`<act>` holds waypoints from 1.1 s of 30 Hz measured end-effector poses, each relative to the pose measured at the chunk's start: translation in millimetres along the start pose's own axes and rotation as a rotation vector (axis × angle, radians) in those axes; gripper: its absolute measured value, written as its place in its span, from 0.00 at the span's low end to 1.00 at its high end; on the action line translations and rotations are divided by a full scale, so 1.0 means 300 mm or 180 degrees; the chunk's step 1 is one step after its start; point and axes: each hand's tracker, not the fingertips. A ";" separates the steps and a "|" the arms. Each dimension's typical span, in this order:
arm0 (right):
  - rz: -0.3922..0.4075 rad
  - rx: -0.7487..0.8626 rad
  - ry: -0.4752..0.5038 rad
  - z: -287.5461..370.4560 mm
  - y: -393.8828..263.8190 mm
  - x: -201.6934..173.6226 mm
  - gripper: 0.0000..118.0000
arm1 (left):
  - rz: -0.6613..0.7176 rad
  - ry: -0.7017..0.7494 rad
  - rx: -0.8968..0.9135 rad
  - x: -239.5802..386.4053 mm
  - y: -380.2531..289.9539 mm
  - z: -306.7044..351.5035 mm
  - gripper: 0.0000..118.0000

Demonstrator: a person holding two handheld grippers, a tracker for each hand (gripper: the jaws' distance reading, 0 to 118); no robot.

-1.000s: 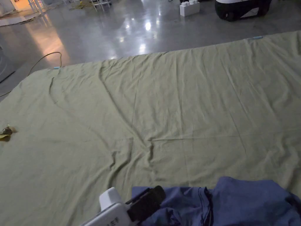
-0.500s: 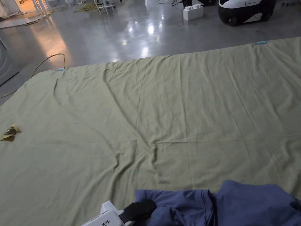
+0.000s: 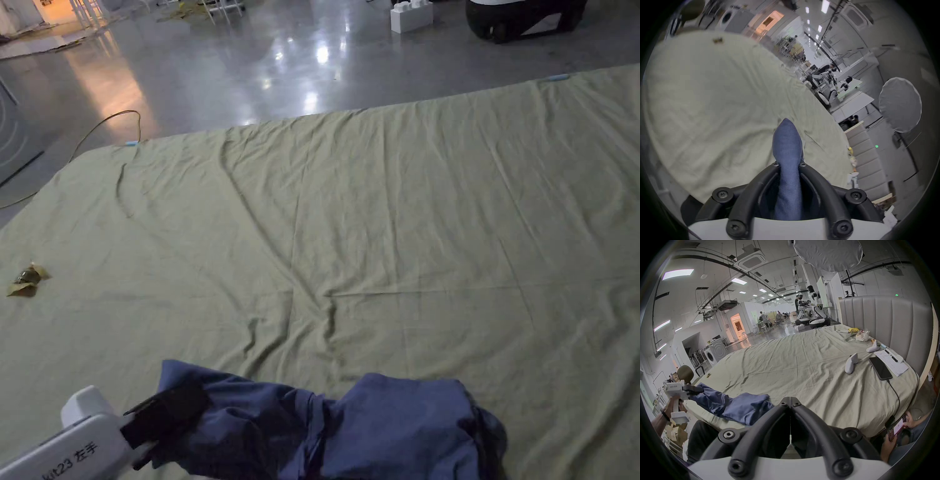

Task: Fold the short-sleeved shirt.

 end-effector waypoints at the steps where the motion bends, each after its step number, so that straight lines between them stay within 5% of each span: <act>1: -0.0017 -0.0003 0.0010 -0.003 -0.001 0.003 0.00 | -0.0065 -0.0102 -0.0061 0.047 -0.020 -0.012 0.10; 10: 0.0089 0.0012 -0.0029 0.040 0.007 -0.006 0.00 | -0.0973 -0.0367 -0.0761 0.525 -0.456 -0.337 0.10; 13: 0.0010 0.0026 -0.0081 0.054 -0.006 0.019 0.00 | -0.0849 -0.0318 -0.1027 0.583 -0.550 -0.429 0.11; 15: -0.0064 -0.0006 -0.0119 0.054 -0.019 0.039 0.00 | -0.0989 -0.0278 -0.1021 0.604 -0.581 -0.444 0.24; 18: -0.0096 -0.0043 -0.0166 0.056 -0.034 0.059 0.00 | -0.0804 -0.0868 -0.0934 0.594 -0.528 -0.381 0.67; 21: -0.0170 -0.0045 -0.0166 0.057 -0.045 0.075 0.00 | -0.0702 -0.1114 -0.0484 0.562 -0.436 -0.282 0.71; 23: -0.0230 -0.0036 -0.0159 0.055 -0.050 0.082 0.00 | -0.0525 -0.0912 -0.0293 0.527 -0.385 -0.247 0.65; 24: -0.0244 -0.0030 -0.0165 0.054 -0.051 0.082 0.00 | -0.0393 -0.0879 -0.0275 0.503 -0.377 -0.252 0.50; 25: -0.0253 -0.0032 -0.0164 0.053 -0.050 0.081 0.00 | -0.0299 -0.0937 -0.0390 0.484 -0.378 -0.269 0.16; 26: -0.0265 -0.0035 -0.0162 0.053 -0.050 0.080 0.00 | -0.0210 -0.1004 -0.0532 0.477 -0.387 -0.298 0.02; 30: -0.0238 -0.0047 -0.0159 0.063 -0.051 0.068 0.00 | -0.0214 -0.1113 -0.1072 0.498 -0.520 -0.402 0.02; 33: -0.0213 -0.0072 -0.0173 0.067 -0.051 0.065 0.00 | -0.0665 -0.0890 -0.1436 0.547 -0.638 -0.494 0.02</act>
